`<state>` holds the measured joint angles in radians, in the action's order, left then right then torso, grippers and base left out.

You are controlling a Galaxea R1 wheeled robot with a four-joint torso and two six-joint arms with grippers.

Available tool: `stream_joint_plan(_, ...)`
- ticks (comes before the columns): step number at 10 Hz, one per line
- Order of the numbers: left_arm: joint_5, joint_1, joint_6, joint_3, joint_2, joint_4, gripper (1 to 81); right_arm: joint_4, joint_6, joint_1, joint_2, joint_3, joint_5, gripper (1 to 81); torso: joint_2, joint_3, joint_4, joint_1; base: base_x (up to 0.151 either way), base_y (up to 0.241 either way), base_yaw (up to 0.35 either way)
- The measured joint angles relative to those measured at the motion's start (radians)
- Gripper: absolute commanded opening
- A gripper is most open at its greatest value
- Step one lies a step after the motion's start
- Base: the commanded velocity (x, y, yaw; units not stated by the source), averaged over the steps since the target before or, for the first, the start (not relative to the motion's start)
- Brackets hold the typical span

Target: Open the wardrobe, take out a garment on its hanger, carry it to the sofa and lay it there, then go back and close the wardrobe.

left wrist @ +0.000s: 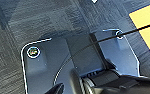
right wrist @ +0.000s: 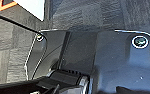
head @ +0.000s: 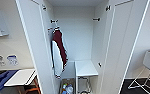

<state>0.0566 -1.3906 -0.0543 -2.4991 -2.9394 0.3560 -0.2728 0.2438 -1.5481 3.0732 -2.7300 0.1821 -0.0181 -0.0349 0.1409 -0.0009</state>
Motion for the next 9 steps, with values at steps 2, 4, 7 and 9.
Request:
stream_joint_plan(2,0.003,0.0,0.0,0.0,0.0,0.0,81.1,0.0,0.0,0.0,0.001,0.0,0.0,81.1,0.0,0.0,0.0,0.0,0.0,0.0,0.225)
stream_joint_plan(4,0.0,0.004,0.0,0.0,0.0,0.0,81.1,0.0,0.0,-0.001,0.001,0.0,-0.001,81.1,0.0,0.0,0.0,0.0,0.0,0.0,0.28)
stream_joint_plan(7,0.003,-0.002,0.0,0.0,-0.005,0.0,81.1,0.0,0.0,0.0,0.001,-0.001,0.0,81.1,0.0,0.0,0.0,0.0,0.0,0.0,0.155)
stream_joint_plan(9,0.0,0.003,0.0,0.0,-0.005,0.0,81.1,0.0,0.0,-0.002,0.001,-0.001,-0.001,81.1,0.0,0.0,0.0,0.0,0.0,0.0,0.046)
